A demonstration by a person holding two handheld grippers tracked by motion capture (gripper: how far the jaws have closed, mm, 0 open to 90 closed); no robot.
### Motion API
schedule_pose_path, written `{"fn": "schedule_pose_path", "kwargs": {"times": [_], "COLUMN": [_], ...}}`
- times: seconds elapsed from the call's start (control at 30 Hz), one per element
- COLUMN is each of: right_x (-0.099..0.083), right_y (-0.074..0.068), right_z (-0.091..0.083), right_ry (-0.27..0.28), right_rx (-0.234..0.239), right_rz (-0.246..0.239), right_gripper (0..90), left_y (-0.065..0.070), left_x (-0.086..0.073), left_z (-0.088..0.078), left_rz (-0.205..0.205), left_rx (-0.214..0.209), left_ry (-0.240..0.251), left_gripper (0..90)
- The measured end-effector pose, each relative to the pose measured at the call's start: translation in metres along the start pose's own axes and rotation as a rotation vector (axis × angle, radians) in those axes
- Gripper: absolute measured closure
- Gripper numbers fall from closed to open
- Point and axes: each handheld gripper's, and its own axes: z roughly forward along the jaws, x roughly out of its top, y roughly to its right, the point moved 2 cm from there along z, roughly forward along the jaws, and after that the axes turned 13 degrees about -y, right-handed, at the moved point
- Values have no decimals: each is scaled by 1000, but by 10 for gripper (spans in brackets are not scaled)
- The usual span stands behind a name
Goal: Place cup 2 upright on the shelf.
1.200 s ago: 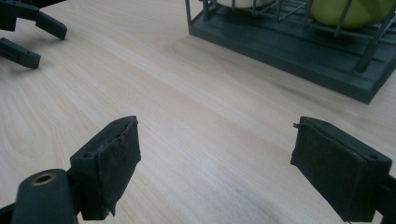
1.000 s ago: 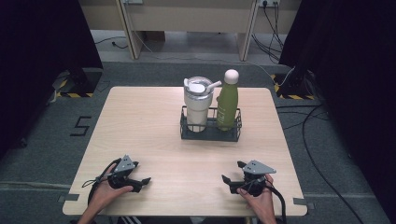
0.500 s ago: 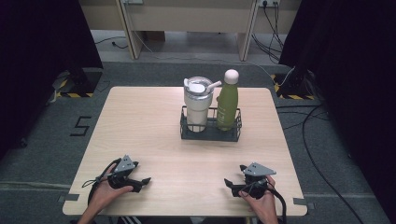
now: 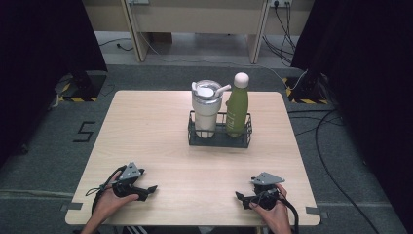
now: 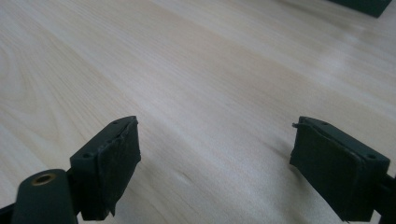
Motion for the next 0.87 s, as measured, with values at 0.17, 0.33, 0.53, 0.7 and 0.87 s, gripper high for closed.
{"fn": "schedule_pose_path", "kwargs": {"times": [0.17,0.33,0.53,0.7,0.87], "right_x": [-1,-2,-2,-2,-2], "right_y": [1,-1,-1,-1,-1], "right_z": [1,2,2,2,2], "right_ry": [-9,-26,-28,-29,-30], "right_rx": [-7,-35,-33,-32,-32], "right_rz": [-7,-51,-56,-57,-56], "right_gripper": [151,128,119,116,115], "left_y": [0,0,0,0,0], "left_x": [0,0,0,0,0], "left_z": [0,0,0,0,0], "left_rz": [0,0,0,0,0], "left_rx": [0,0,0,0,-1], "left_ry": [0,0,0,0,0], "left_gripper": [141,141,141,142,141]}}
